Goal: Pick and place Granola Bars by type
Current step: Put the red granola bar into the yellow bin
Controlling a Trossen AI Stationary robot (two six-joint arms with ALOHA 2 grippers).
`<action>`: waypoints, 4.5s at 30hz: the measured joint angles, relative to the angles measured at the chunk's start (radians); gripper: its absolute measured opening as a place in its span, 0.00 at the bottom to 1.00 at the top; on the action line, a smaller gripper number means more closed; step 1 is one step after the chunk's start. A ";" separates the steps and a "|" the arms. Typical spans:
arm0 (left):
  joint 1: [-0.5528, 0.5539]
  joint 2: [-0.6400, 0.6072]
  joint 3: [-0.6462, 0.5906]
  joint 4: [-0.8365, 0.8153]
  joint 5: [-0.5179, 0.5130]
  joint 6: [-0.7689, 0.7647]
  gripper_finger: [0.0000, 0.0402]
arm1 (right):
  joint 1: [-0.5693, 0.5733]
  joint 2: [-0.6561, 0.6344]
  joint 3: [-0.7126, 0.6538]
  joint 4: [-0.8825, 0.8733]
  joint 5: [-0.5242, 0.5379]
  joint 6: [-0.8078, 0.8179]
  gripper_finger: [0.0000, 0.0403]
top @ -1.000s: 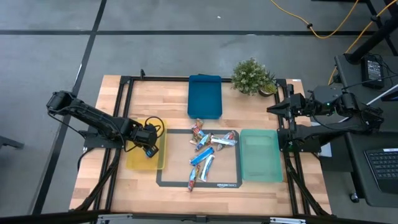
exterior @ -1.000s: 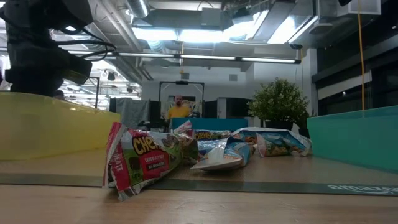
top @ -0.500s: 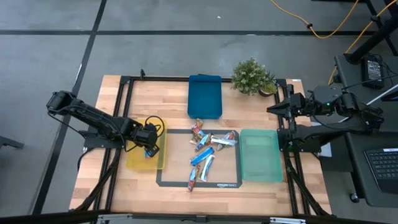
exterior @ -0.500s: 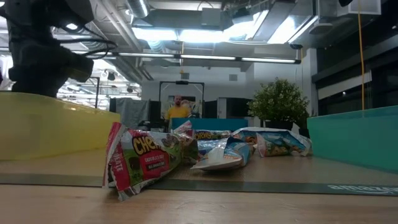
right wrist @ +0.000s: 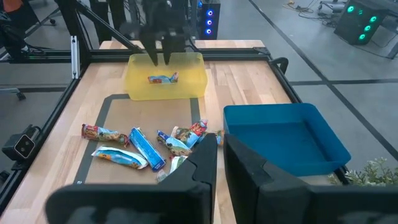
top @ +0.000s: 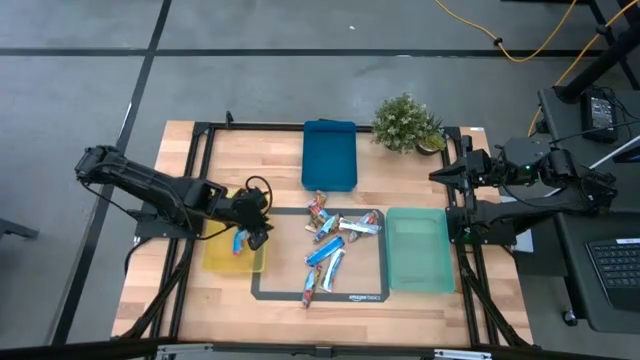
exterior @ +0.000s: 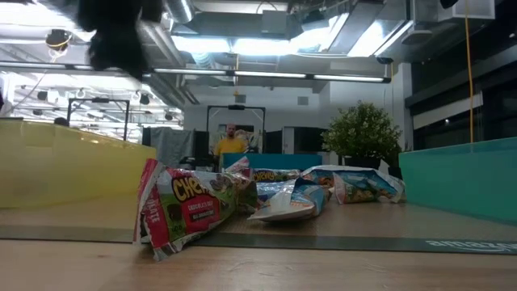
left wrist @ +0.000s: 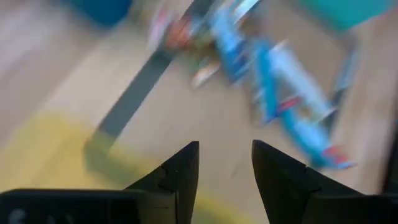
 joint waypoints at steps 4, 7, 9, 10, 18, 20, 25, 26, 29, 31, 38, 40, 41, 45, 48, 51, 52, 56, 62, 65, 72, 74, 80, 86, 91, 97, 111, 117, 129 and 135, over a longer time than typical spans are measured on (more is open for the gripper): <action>-0.022 0.000 0.082 0.133 -0.081 0.141 0.35 | 0.000 0.000 0.000 0.000 0.000 0.000 0.08; -0.040 0.000 0.124 0.225 -0.131 0.251 0.35 | 0.000 0.000 0.000 0.000 0.000 0.000 0.08; -0.045 0.000 0.141 0.260 -0.147 0.282 0.35 | 0.000 0.000 0.000 0.000 0.000 0.000 0.08; -0.046 0.000 0.145 0.277 -0.145 0.286 0.35 | 0.000 0.000 0.000 0.000 0.000 0.000 0.08; -0.059 0.020 0.147 0.354 -0.100 0.307 0.35 | 0.000 0.000 0.000 0.000 0.000 0.000 0.08; -0.066 0.033 0.147 0.356 -0.100 0.314 0.35 | 0.000 0.000 0.000 0.000 0.000 0.000 0.08; -0.069 0.094 0.187 0.364 -0.045 0.343 0.35 | 0.000 0.000 0.000 0.000 -0.001 0.000 0.08; -0.067 0.114 0.214 0.354 -0.034 0.366 0.35 | 0.000 0.000 0.000 0.000 -0.001 0.000 0.08; -0.054 0.186 0.322 0.273 0.000 0.440 0.35 | 0.000 0.000 0.000 0.000 -0.001 -0.002 0.08; -0.035 0.237 0.410 0.188 0.012 0.477 0.35 | 0.000 0.000 0.000 0.000 -0.001 -0.003 0.08; 0.069 0.370 0.658 -0.049 0.032 0.568 0.35 | 0.000 0.000 0.000 0.001 0.000 -0.031 0.08; 0.092 0.381 0.675 -0.066 0.044 0.581 0.35 | 0.000 0.000 0.000 0.001 0.000 -0.031 0.08; 0.103 0.382 0.676 -0.064 0.058 0.588 0.35 | 0.000 0.000 0.000 0.001 -0.001 -0.031 0.08; 0.132 0.385 0.676 -0.062 0.083 0.624 0.35 | 0.000 0.000 0.000 0.001 -0.001 -0.031 0.08; 0.153 0.389 0.676 -0.051 0.085 0.657 0.35 | 0.000 0.000 0.000 0.001 -0.001 -0.034 0.08; 0.183 0.414 0.679 -0.030 0.091 0.693 0.35 | 0.000 0.000 0.000 0.001 -0.001 -0.058 0.08; 0.196 0.430 0.678 -0.037 0.109 0.707 0.35 | 0.000 0.000 0.000 0.001 -0.001 -0.064 0.08; 0.246 0.522 0.677 -0.042 0.214 0.758 0.35 | 0.000 0.000 0.000 0.001 0.000 -0.088 0.08; 0.292 0.620 0.675 -0.038 0.264 0.807 0.35 | 0.000 0.000 0.000 0.001 0.000 -0.090 0.08; 0.301 0.643 0.675 -0.039 0.264 0.862 0.35 | 0.000 0.000 0.000 0.001 -0.001 -0.082 0.08; 0.302 0.694 0.675 -0.046 0.265 0.974 0.37 | 0.000 0.000 0.000 0.001 -0.001 -0.057 0.08; 0.303 0.715 0.676 -0.050 0.265 0.995 0.39 | 0.000 0.000 0.000 0.001 -0.001 -0.053 0.08; 0.305 0.771 0.676 -0.090 0.261 1.063 0.51 | 0.000 0.000 0.000 -0.010 -0.001 -0.054 0.08; 0.306 0.814 0.676 -0.105 0.231 1.103 0.63 | 0.000 0.000 0.000 -0.030 -0.001 -0.055 0.08; 0.306 0.844 0.676 -0.099 0.209 1.133 0.66 | 0.000 0.000 0.000 -0.044 -0.001 -0.054 0.08; 0.306 0.897 0.676 -0.106 0.200 1.159 0.65 | 0.000 0.000 0.000 -0.049 -0.001 -0.054 0.08; 0.306 0.939 0.640 -0.076 0.202 1.170 0.63 | 0.000 0.000 0.000 -0.052 -0.027 -0.050 0.08; 0.306 0.938 0.613 -0.071 0.202 1.158 0.59 | 0.000 0.000 0.000 -0.052 -0.027 -0.050 0.08; 0.306 0.938 0.613 -0.071 0.177 1.114 0.28 | 0.000 0.000 0.000 -0.052 -0.027 -0.050 0.08; 0.306 0.937 0.613 -0.074 0.178 1.087 0.10 | 0.000 0.000 0.000 -0.052 -0.028 -0.050 0.08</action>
